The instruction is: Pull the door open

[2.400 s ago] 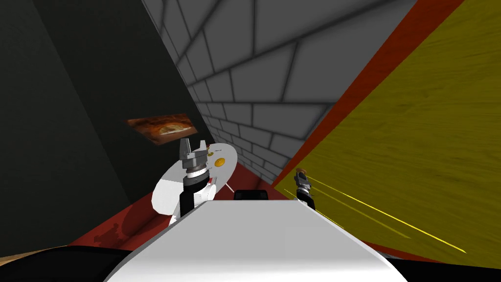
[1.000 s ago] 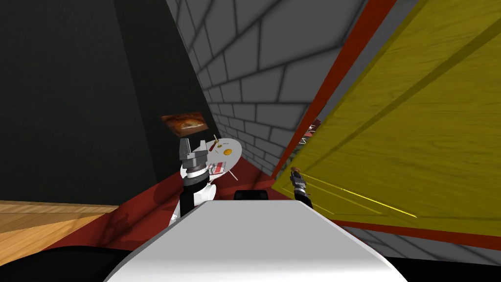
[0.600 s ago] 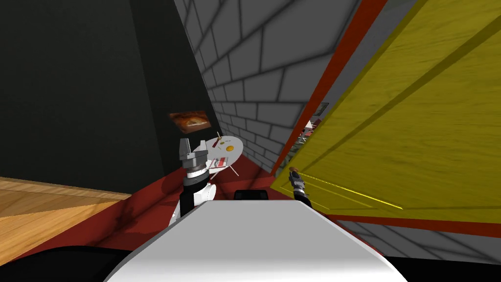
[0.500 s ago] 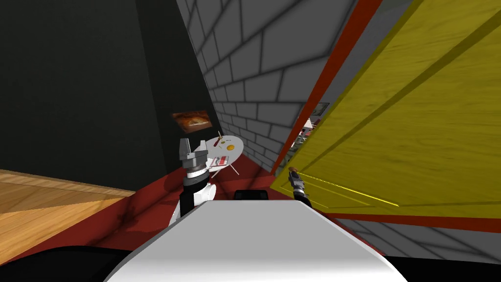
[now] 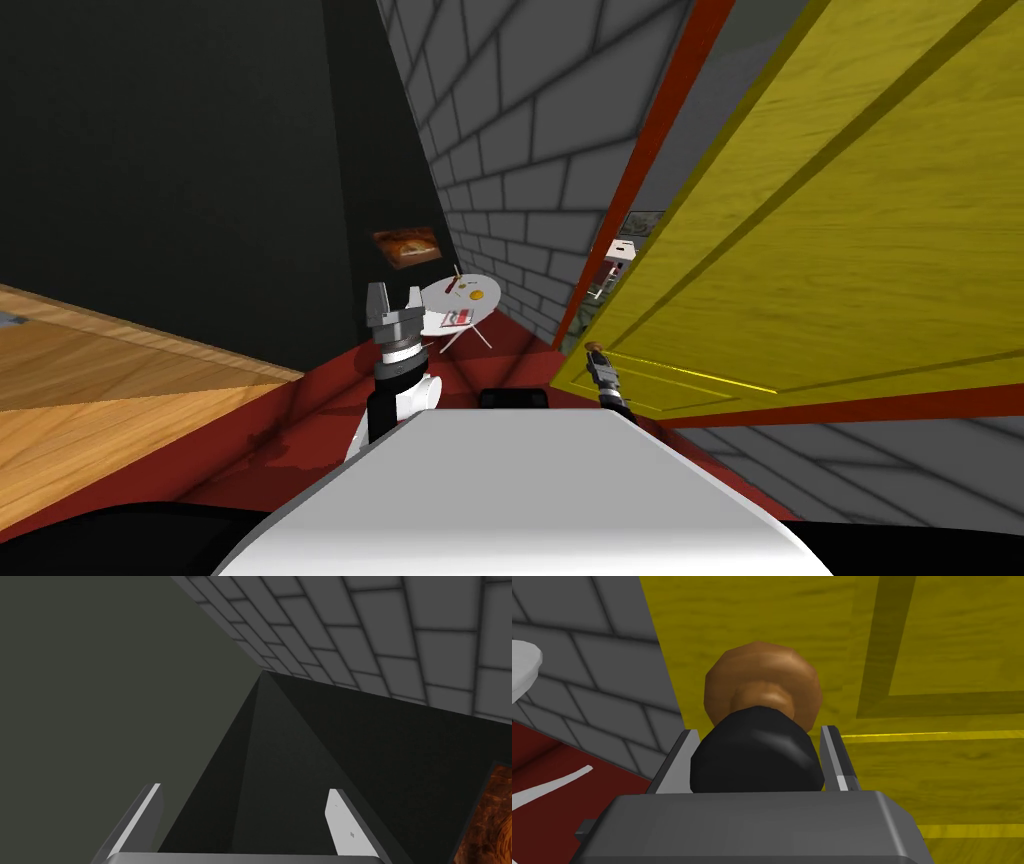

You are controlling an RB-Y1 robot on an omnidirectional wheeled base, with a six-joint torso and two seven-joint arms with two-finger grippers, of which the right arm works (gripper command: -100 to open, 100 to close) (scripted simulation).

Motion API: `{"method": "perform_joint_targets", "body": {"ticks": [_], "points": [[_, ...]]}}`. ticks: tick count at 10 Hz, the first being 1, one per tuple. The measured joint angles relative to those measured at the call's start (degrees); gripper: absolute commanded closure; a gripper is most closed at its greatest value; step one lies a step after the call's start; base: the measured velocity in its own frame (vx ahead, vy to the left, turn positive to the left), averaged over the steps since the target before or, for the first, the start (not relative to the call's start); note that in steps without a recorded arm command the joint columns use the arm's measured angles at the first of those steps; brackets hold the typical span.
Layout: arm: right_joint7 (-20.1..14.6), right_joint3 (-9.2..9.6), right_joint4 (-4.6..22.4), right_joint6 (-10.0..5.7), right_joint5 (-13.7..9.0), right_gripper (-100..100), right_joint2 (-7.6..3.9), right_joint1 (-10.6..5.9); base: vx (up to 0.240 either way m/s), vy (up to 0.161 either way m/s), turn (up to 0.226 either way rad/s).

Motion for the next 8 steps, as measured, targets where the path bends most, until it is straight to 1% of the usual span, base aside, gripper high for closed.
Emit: {"method": "perform_joint_targets", "body": {"ticks": [1, 3, 4, 5, 7, 8], "points": [[-0.6, 0.49, 0.4, -0.59, 0.3, 100, -0.49, 0.20, -0.243, -0.020, 0.127], [-1.7, 1.48, 0.2, -1.69, 0.8, 100, -1.46, 0.76, -0.233, -0.041, 0.123], [-2.4, 2.18, 0.6, -2.56, 1.2, 100, -1.89, 0.95, -0.228, -0.032, 0.155], [-3.1, 2.83, 0.1, -3.02, 1.5, 100, -2.60, 1.73, -0.217, -0.029, 0.125], [-4.5, 4.10, 0.8, -4.54, 2.2, 100, -3.59, 2.14, -0.214, -0.015, 0.098], [-5.2, 4.62, 1.1, -5.17, 2.5, 100, -4.09, 2.33, -0.093, -0.006, 0.023]]}}
